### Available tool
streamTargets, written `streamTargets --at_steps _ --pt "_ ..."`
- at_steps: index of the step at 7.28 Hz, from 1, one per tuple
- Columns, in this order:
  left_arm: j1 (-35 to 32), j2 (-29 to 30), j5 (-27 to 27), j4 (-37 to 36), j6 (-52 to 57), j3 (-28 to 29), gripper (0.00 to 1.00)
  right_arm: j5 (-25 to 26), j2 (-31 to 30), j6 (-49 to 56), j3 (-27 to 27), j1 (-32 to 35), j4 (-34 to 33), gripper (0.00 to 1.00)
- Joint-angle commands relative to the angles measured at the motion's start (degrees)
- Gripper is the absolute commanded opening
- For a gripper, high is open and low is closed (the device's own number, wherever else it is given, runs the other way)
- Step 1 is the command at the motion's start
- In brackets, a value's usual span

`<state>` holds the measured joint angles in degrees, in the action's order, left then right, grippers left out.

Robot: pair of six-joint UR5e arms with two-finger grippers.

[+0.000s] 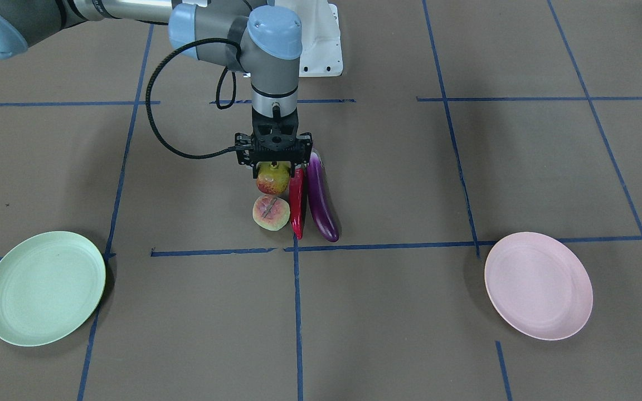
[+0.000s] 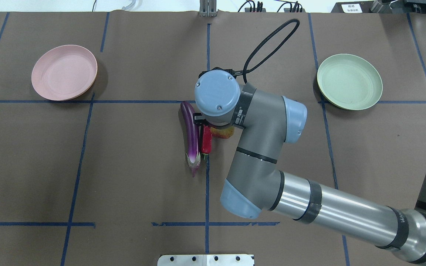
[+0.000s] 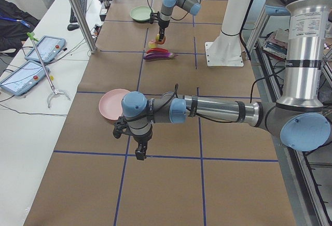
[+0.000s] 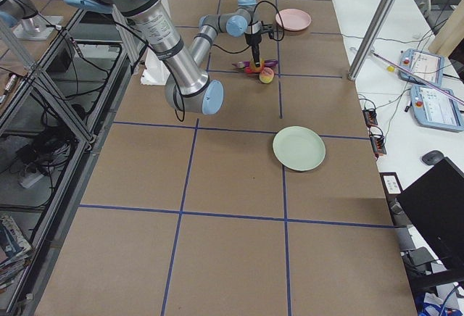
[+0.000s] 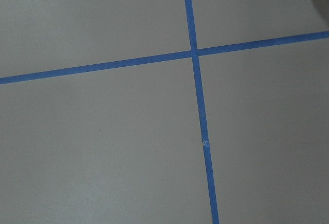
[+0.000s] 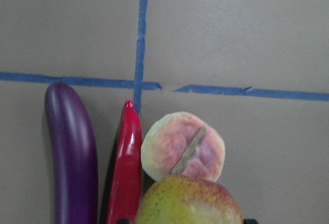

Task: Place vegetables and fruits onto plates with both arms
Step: 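Carry the apple with the right gripper onto the green plate and release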

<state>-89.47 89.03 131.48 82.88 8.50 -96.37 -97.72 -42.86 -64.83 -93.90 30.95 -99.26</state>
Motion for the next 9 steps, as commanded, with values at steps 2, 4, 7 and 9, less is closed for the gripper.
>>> streamTargets --at_steps 2,4,7,9 --pt "0.0 0.0 0.0 0.0 -0.07 -0.4 1.0 -14.47 -5.8 20.89 -1.64 18.21 -0.24 0.02" --pt "0.35 0.0 0.09 0.0 0.02 -0.4 1.0 -22.83 -14.92 36.38 -0.33 28.6 4.99 0.02" --pt "0.35 0.09 0.09 0.09 0.02 -0.48 1.0 -27.17 -27.16 43.13 8.61 32.86 25.64 0.05" --pt "0.35 0.09 0.09 0.09 0.02 -0.48 1.0 -27.17 -27.62 43.3 12.84 32.51 27.27 0.55"
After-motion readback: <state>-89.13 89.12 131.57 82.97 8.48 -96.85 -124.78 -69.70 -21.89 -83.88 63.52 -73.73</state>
